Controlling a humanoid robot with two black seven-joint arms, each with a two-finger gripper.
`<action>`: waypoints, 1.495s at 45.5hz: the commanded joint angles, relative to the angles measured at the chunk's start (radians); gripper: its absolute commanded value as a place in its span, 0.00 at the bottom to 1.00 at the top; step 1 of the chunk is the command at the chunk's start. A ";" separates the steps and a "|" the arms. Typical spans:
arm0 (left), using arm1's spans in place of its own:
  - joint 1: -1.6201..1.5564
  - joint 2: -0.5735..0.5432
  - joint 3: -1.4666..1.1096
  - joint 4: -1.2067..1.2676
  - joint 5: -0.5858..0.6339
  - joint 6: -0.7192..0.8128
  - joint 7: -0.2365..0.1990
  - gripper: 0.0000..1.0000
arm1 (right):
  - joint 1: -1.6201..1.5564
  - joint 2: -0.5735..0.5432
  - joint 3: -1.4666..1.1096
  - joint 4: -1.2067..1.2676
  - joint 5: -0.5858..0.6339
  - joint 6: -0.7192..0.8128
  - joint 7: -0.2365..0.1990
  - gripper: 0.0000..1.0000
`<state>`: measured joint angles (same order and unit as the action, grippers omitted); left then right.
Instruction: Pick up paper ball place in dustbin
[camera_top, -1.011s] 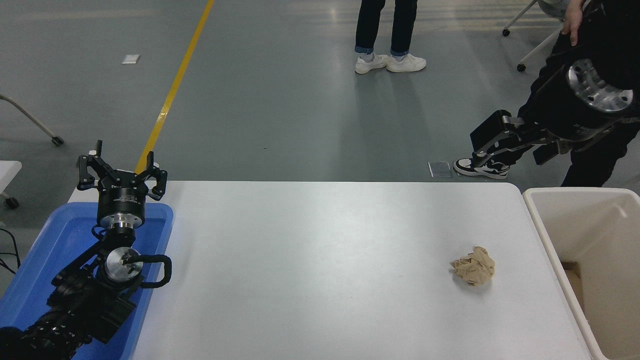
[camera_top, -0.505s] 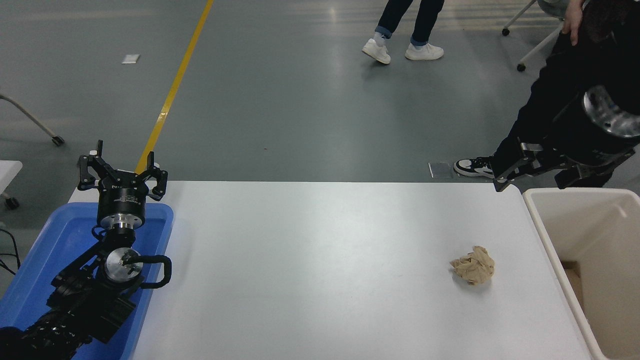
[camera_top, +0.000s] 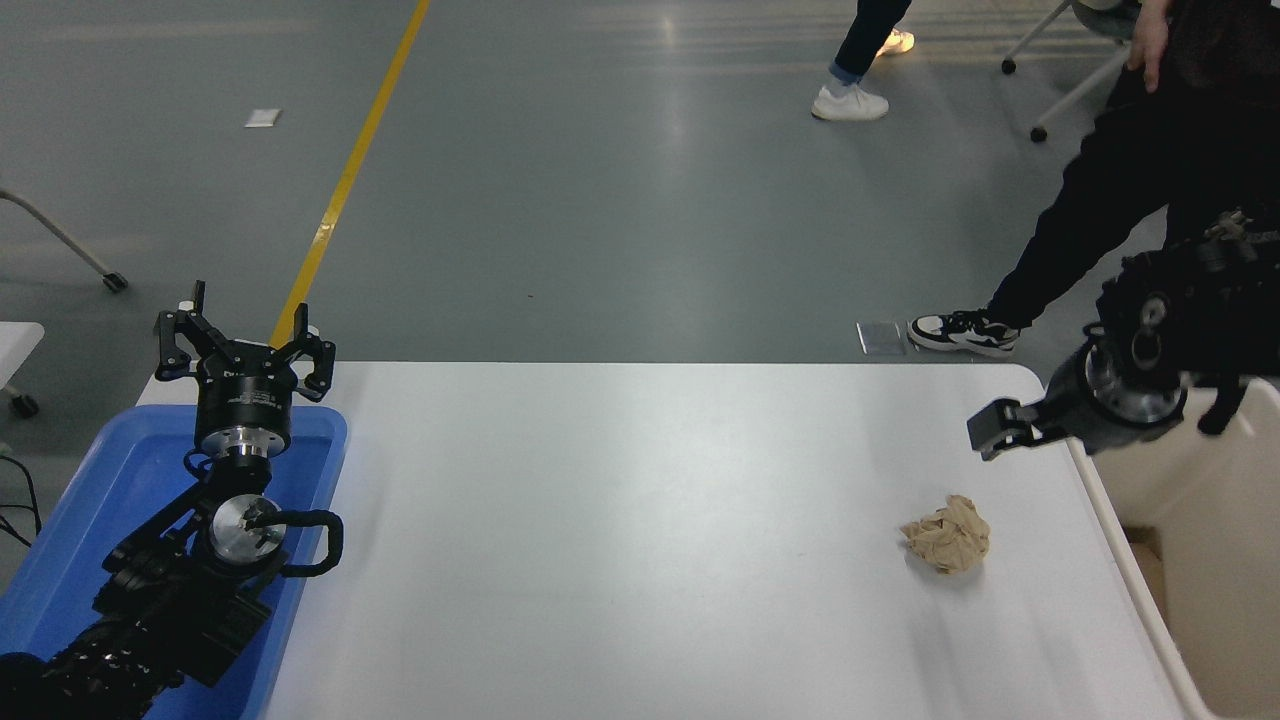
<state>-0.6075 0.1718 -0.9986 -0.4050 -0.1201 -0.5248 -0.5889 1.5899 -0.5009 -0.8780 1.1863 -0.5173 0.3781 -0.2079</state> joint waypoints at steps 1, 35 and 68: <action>0.000 0.000 0.000 0.000 0.000 0.000 0.000 0.99 | -0.172 0.059 0.094 -0.109 -0.009 -0.073 -0.001 1.00; 0.000 0.000 0.000 0.000 0.000 0.000 0.000 0.99 | -0.410 0.166 0.171 -0.315 -0.013 -0.206 0.001 1.00; 0.000 0.000 0.000 0.000 0.000 0.000 0.000 0.99 | -0.453 0.170 0.195 -0.338 -0.010 -0.206 0.002 0.00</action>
<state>-0.6076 0.1718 -0.9986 -0.4050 -0.1196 -0.5243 -0.5890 1.1340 -0.3292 -0.6844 0.8456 -0.5316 0.1622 -0.2059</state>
